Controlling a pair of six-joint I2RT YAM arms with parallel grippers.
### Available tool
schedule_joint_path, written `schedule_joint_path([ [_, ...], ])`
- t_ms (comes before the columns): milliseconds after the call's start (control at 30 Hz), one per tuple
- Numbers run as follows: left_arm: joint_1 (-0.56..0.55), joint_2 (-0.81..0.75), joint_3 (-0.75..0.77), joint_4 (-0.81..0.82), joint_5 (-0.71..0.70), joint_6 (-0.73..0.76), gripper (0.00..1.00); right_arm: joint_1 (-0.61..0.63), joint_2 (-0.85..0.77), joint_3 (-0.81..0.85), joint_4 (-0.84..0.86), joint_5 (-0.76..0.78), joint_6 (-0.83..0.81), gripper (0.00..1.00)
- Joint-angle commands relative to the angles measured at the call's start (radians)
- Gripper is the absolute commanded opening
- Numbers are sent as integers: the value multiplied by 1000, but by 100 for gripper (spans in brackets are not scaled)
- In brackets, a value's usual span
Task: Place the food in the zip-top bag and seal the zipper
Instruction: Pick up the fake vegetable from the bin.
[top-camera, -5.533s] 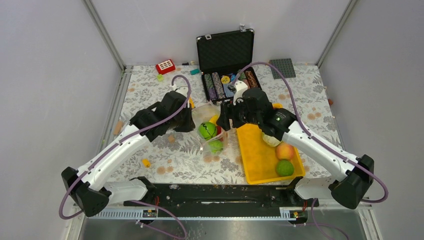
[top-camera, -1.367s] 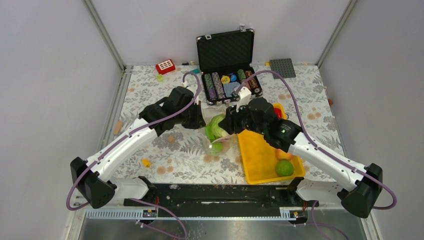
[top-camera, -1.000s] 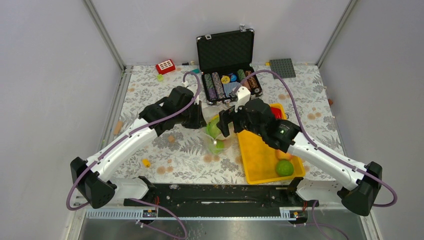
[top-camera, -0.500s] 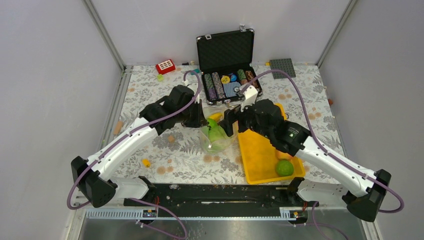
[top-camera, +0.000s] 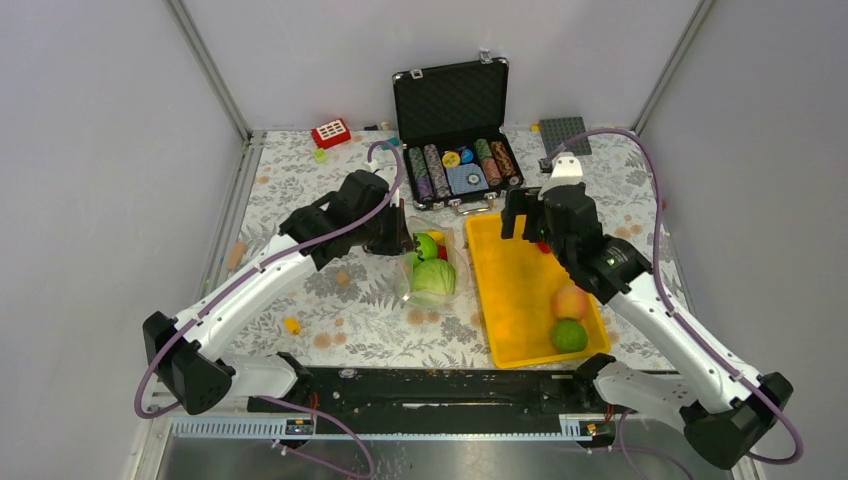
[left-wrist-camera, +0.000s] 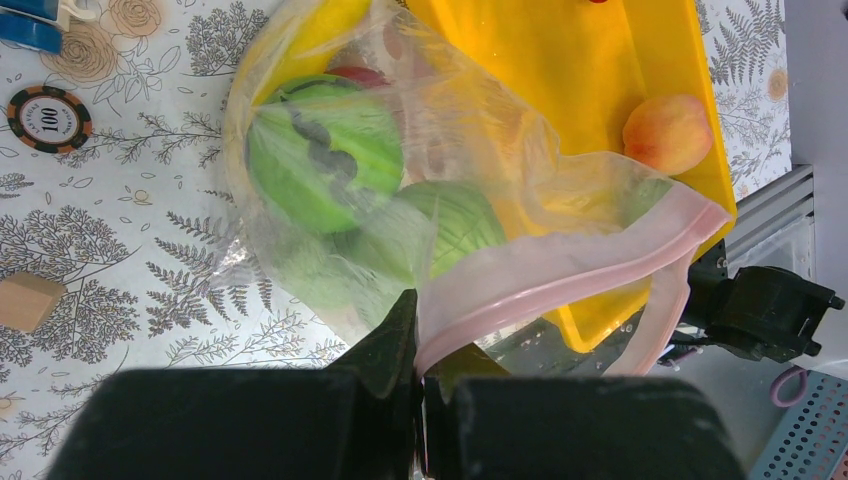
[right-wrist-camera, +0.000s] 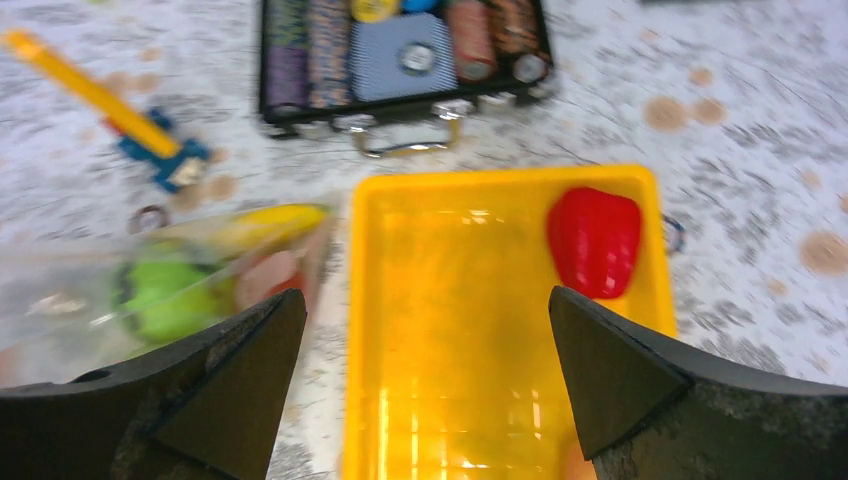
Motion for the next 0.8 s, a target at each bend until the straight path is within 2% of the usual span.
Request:
schedule_joint_path([
  [0,6,-3,48,43,-9,4,0,-94,78,-18,-67,80,45,100],
  [233,7,7,47,42,-4,1,0,-194,315,34,-94,117,11,100],
  [367,6,8,47,40,-3,0,0,-218,441,91,-121,191,-2,100],
  [767,6,19,49,40,1,2,0,-294,691,180,-110,195,1,100],
])
